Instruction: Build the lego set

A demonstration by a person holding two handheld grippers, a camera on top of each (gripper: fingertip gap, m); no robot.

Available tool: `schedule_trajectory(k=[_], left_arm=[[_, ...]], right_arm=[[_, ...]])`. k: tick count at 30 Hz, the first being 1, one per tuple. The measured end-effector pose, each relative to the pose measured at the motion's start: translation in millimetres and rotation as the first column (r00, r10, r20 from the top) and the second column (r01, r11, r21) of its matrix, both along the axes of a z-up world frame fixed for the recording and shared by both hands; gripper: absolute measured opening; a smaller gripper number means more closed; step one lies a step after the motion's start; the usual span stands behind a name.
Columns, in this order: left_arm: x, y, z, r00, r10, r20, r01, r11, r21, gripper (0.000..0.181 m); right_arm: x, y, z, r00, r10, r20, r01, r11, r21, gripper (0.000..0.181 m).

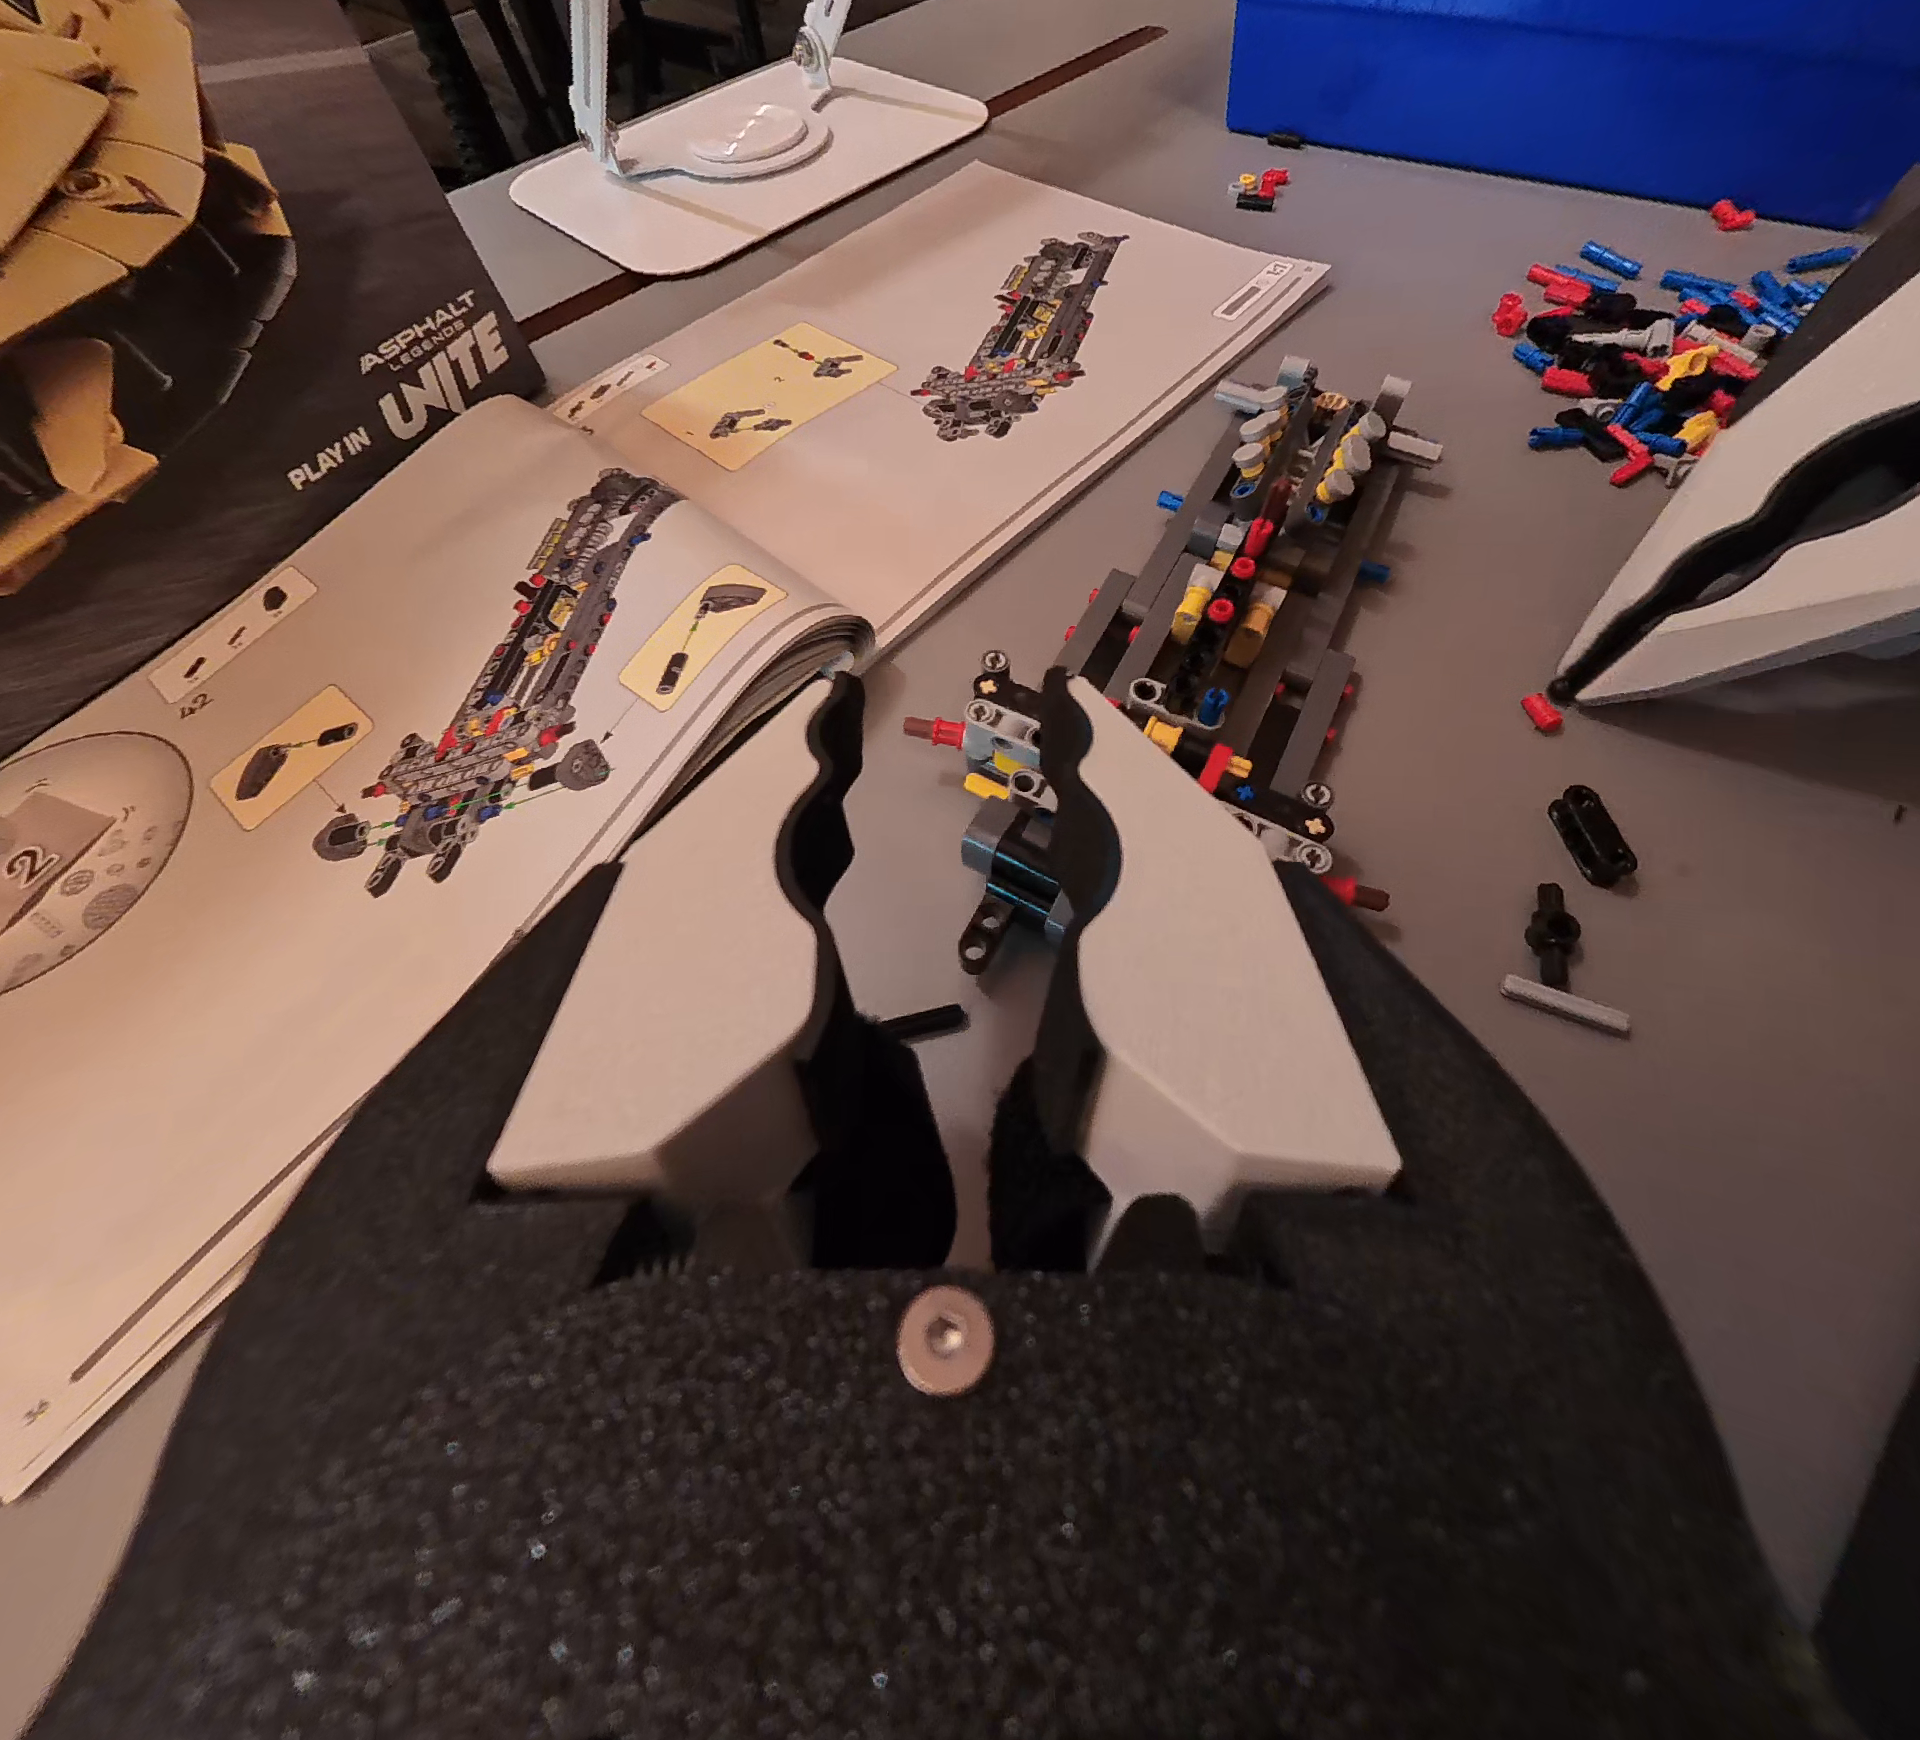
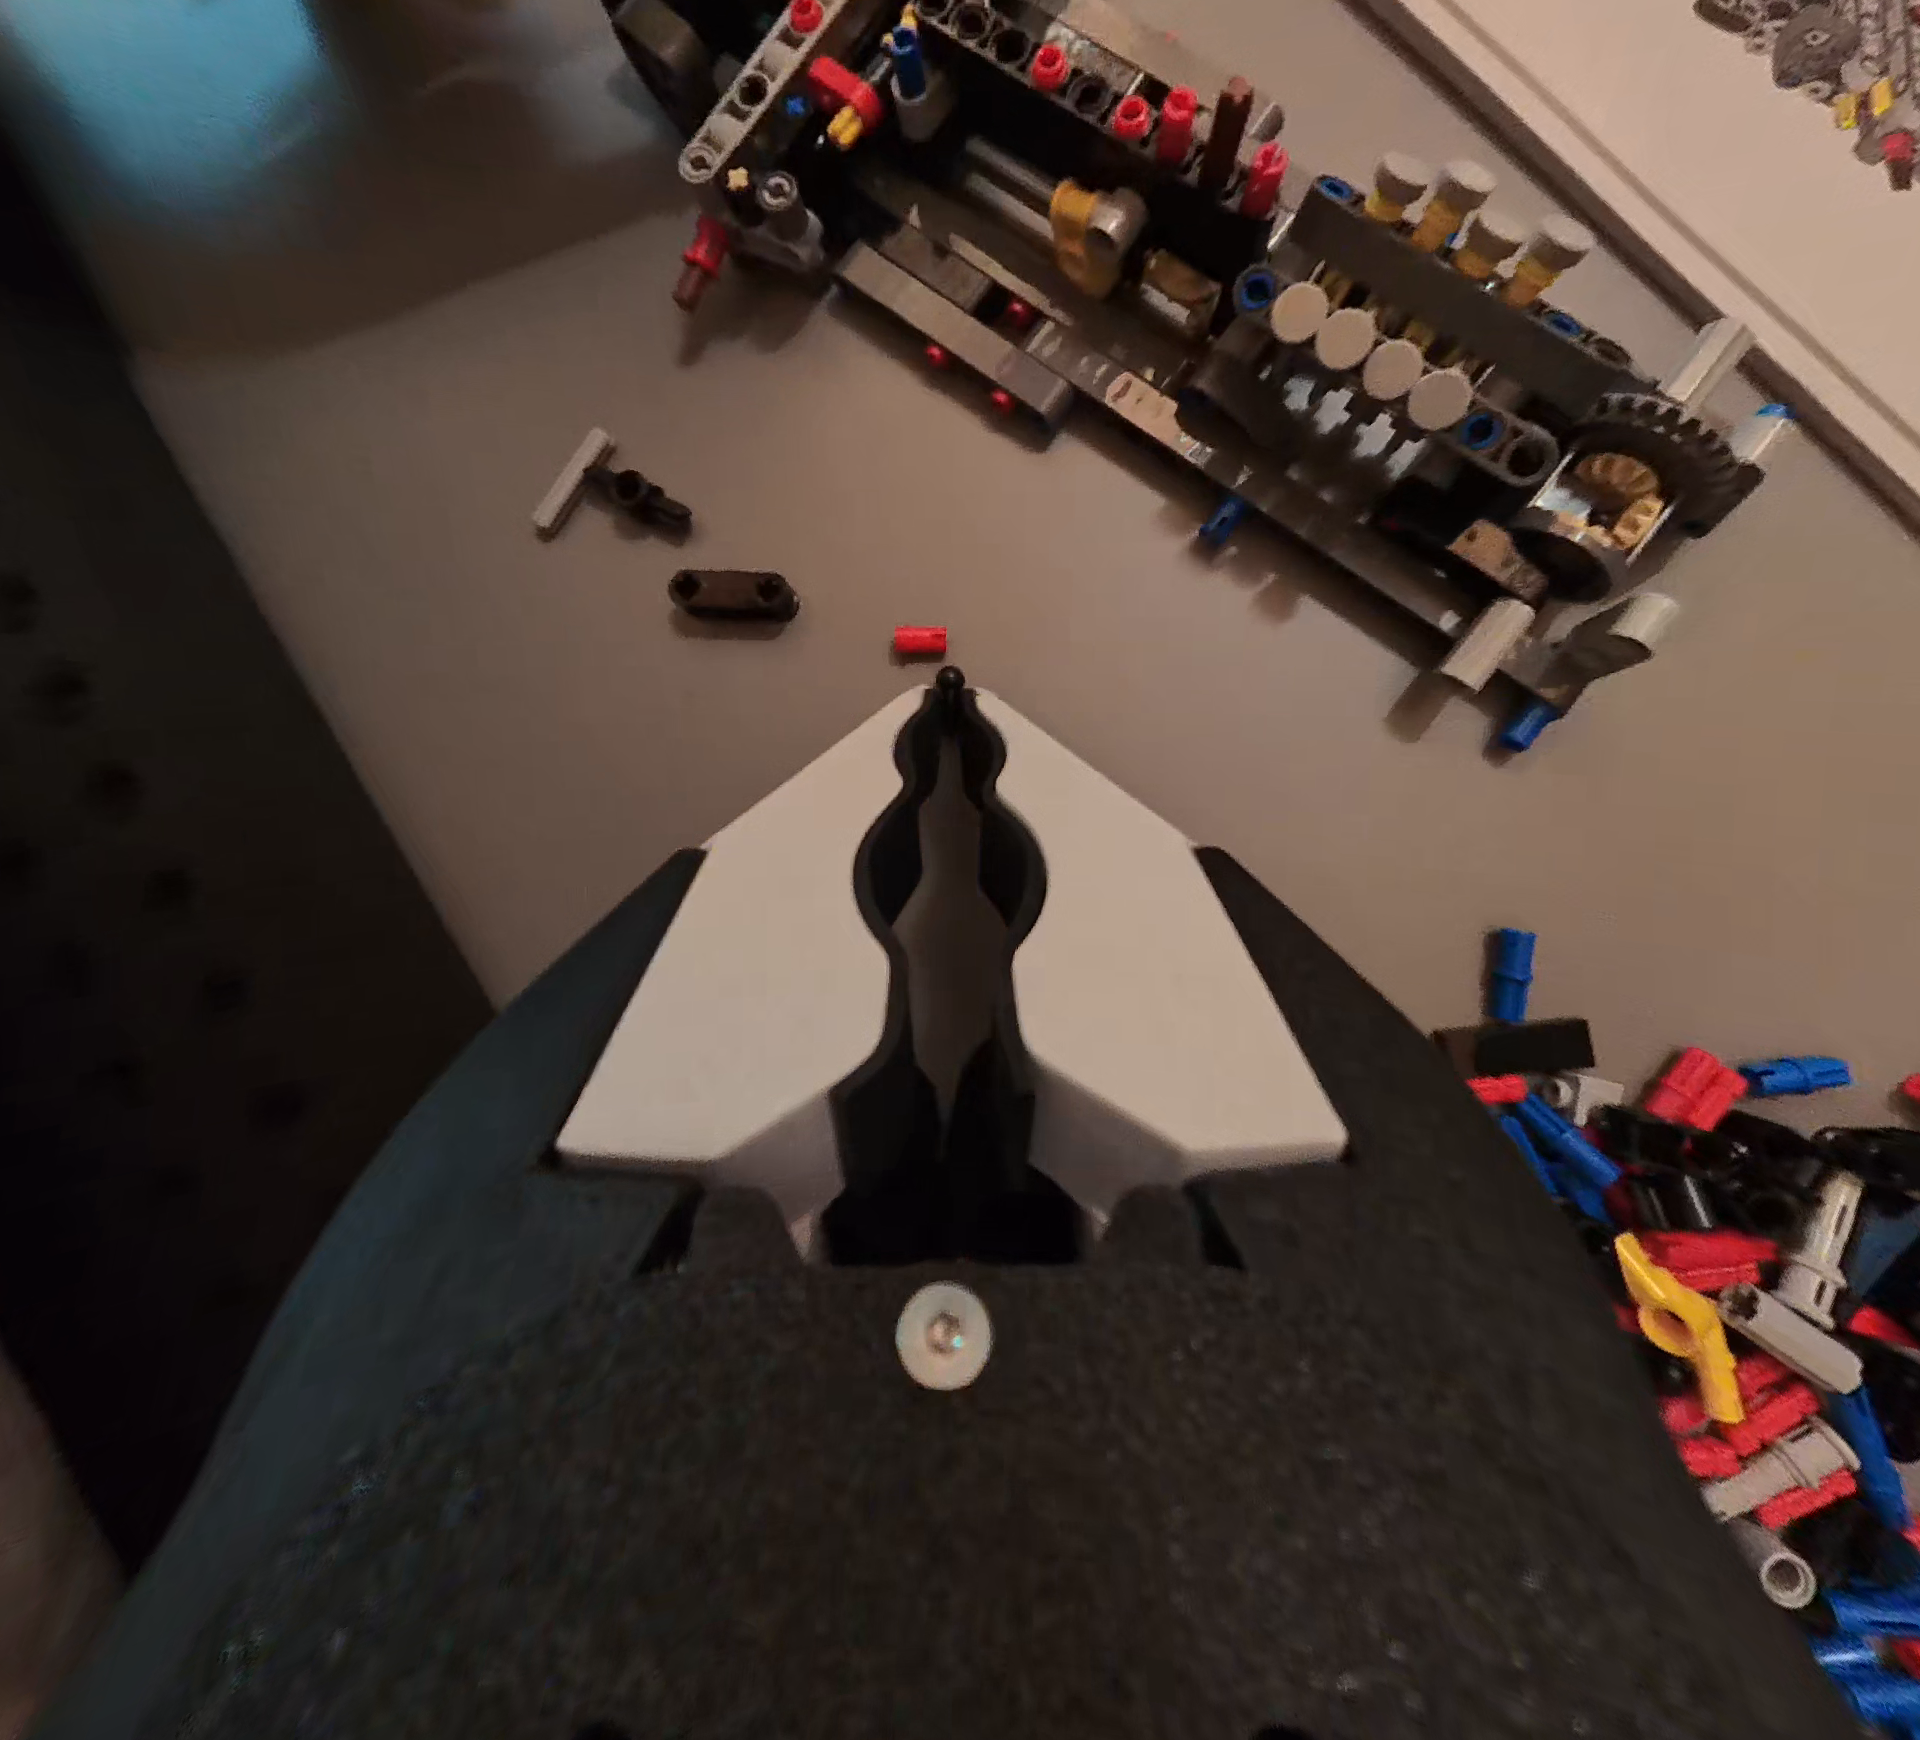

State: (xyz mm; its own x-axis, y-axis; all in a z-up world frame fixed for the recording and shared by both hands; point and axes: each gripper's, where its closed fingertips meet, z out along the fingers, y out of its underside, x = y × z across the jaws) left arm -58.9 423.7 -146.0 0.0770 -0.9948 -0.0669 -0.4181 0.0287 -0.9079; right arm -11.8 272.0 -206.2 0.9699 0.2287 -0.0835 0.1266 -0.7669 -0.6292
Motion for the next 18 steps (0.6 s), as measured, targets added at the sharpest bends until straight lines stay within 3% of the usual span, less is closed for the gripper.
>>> schedule_trajectory(k=[12,18], left_arm=[[-1.3,2.4,-0.2,1.000,0.013,0.010,-0.013,1.000,0.018,0.032],[-4.8,8.8,15.8,0.993,0.050,0.110,-0.050,0.999,-0.002,0.035]], right_arm=[[2.1,-0.8,1.6,0.999,-0.031,-0.034,0.031,0.999,0.006,0.006],[25.8,24.8,52.2,0.984,-0.125,-0.127,0.148,0.969,0.200,0.011]])
